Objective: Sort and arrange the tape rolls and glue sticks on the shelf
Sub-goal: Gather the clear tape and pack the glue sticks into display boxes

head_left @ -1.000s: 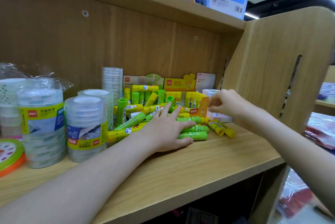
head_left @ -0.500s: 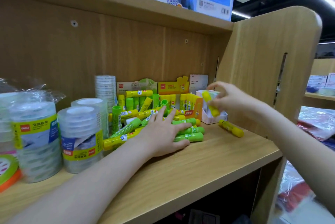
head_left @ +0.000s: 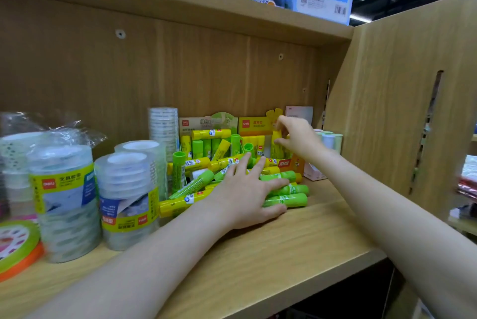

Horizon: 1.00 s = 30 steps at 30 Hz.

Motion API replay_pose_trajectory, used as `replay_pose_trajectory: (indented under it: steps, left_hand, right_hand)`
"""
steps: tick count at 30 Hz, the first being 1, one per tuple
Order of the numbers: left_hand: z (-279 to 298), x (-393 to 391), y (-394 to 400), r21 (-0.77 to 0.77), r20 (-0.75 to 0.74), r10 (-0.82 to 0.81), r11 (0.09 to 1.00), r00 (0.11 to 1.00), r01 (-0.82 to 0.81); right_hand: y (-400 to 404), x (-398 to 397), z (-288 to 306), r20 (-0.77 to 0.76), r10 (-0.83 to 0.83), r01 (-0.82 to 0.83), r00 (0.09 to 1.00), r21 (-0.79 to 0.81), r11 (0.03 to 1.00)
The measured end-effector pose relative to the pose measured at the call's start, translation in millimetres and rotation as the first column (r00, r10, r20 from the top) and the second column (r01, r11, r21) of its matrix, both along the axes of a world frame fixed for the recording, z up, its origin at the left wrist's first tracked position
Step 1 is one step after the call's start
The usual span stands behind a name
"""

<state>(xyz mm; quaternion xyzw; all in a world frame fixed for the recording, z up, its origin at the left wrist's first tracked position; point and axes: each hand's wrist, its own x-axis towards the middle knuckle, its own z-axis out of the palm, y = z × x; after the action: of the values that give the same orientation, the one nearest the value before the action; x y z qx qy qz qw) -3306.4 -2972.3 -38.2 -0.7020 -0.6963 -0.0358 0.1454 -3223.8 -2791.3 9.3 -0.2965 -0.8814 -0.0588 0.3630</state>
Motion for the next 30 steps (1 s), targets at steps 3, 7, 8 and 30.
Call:
replay_pose_trajectory:
  steps: [3,7,8,30]
  left_hand:
    - [1.2,0.9,-1.3,-0.006,-0.009,0.006,1.0,1.0,-0.006]
    - [1.7,1.8,-3.0,-0.012,-0.004,0.002,1.0,1.0,-0.002]
    - [2.0,1.7,-3.3,-0.011,-0.003,0.001,1.0,1.0,-0.001]
    - [2.0,1.3,-2.4,-0.011,-0.01,0.0,1.0,1.0,0.0]
  right_hand:
    - [5.6,-0.1,-5.7,-0.009,-0.046,0.046,0.999,-0.037,0.998]
    - [7.7,4.8,-0.1,0.007,-0.097,0.098,0.995,-0.078,0.992]
    - [8.3,6.4,2.2,-0.015,-0.078,0.075,0.997,-0.127,0.989]
    - [5.9,9.7,5.1,-0.139,-0.005,-0.019,0.99,-0.175,0.984]
